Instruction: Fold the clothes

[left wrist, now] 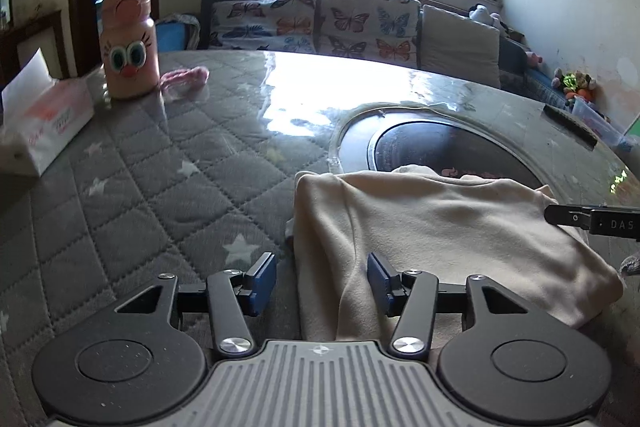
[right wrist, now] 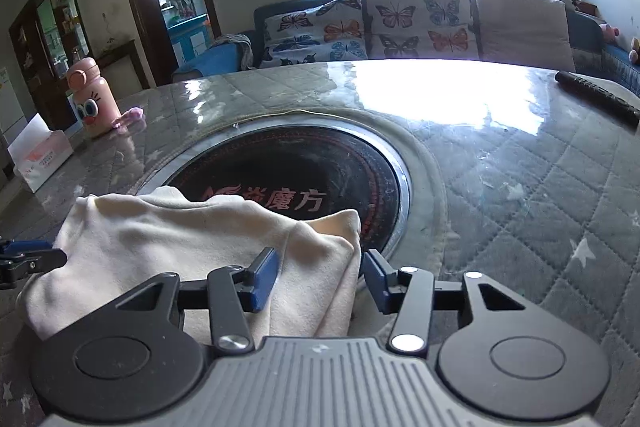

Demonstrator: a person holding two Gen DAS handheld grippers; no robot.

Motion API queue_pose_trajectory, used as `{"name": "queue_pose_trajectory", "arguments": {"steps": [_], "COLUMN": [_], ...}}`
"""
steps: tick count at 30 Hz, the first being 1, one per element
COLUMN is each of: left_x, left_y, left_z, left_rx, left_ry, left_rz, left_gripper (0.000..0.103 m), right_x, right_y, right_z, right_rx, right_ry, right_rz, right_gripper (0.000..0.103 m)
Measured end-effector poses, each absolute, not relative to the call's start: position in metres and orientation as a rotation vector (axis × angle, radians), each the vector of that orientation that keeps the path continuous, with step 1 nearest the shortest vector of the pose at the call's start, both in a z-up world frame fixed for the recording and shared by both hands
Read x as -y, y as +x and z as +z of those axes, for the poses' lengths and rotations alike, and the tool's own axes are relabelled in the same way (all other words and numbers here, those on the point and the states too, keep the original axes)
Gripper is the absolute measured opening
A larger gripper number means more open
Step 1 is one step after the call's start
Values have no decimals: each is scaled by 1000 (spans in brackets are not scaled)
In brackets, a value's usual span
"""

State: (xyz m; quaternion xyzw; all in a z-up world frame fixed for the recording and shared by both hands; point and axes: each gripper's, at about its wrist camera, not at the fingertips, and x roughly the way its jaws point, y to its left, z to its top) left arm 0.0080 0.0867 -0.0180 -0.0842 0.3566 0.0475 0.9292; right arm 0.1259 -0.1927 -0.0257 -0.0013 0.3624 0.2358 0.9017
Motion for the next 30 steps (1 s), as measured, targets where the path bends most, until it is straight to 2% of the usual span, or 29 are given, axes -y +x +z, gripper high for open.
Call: {"name": "queue_pose_trajectory", "arguments": {"steps": [3, 7, 8, 10, 13, 15, 23, 30], "left_x": [-85, -87, -88, -90, -90, -90, -99, -140], "left_y": [9, 10, 11, 12, 11, 11, -7, -30], "left_z": [-19, -19, -19, -19, -18, -17, 8, 33], "left_rx": [-742, -750, -752, -755, -753, -750, -667, -595], "left_ry": [-173, -193, -207, -236, -255, -267, -246, -249], "left_rz": [97, 78, 67, 45, 31, 23, 53, 142], "left_gripper": [54, 46, 44, 31, 20, 17, 16, 16], "right_x": [192, 193, 193, 193, 192, 187, 162, 118], "right_y": [127, 127, 127, 128, 129, 128, 123, 124], "right_z": [-28, -28, -28, -29, -28, -23, 4, 28], "right_rx": [-756, -757, -760, -773, -783, -776, -730, -686], "right_ry": [11, 15, 20, 36, 57, 54, 27, -2], "right_rz": [491, 486, 487, 499, 515, 526, 585, 673], "right_gripper": [49, 48, 44, 35, 19, 11, 9, 8]}}
